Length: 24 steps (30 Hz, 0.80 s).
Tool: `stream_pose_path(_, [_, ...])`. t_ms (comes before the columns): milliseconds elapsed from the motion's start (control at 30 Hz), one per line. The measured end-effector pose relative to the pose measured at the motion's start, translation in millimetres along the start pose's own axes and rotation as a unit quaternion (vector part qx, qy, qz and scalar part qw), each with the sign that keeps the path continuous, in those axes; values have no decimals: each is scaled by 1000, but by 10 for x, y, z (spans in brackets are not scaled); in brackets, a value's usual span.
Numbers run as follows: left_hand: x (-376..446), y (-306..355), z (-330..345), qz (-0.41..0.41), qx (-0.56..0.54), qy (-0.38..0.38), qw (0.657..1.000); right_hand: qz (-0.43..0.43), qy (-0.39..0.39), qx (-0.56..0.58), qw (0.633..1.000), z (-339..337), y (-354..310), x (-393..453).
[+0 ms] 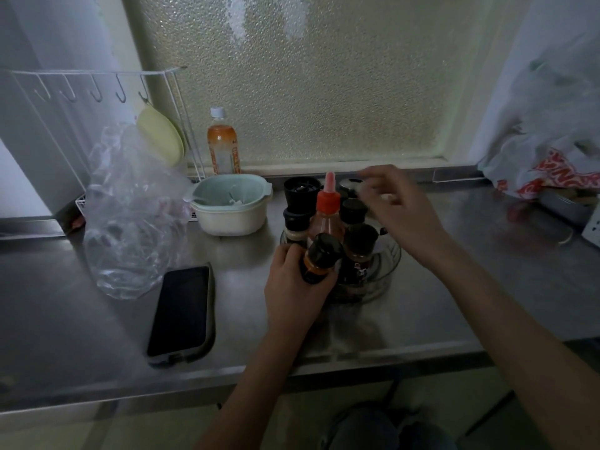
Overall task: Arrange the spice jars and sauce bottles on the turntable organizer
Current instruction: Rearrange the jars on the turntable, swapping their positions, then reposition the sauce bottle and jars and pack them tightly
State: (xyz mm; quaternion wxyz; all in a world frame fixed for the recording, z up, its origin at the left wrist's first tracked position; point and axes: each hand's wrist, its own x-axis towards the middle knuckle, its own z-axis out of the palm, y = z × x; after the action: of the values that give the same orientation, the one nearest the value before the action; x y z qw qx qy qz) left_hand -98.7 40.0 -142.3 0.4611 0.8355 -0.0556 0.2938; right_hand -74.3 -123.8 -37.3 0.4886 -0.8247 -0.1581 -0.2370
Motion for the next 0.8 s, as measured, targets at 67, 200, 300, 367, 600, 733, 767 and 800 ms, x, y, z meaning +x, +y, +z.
stream_pose_path(67, [-7,-4,-2,-3,0,6,1000,-20,-108,-99,989,105,-153,35])
stream_pose_path(200, [-16,-8,-21,-8,-10,31,999,-50,-130,-204,969,274,-203,95])
stream_pose_path(300, [-6,-5,-30,-16,-28,40,999,-22,-171,-190,966,315,-181,108])
stream_pose_path(367, [-6,14,-40,-24,-55,44,997,-13,-165,-161,973,330,-179,92])
stream_pose_path(600, [19,-11,-61,-44,-144,78,986,-16,139,37,989,-233,-376,221])
stream_pose_path(733, [103,-27,-13,-59,-159,38,985,8,170,-41,985,-699,-291,184])
stream_pose_path(767, [132,-39,-6,-61,-156,22,986,24,151,-51,987,-725,-229,137])
stream_pose_path(800, [160,-45,-4,-66,-157,10,985,36,133,-54,989,-715,-170,88])
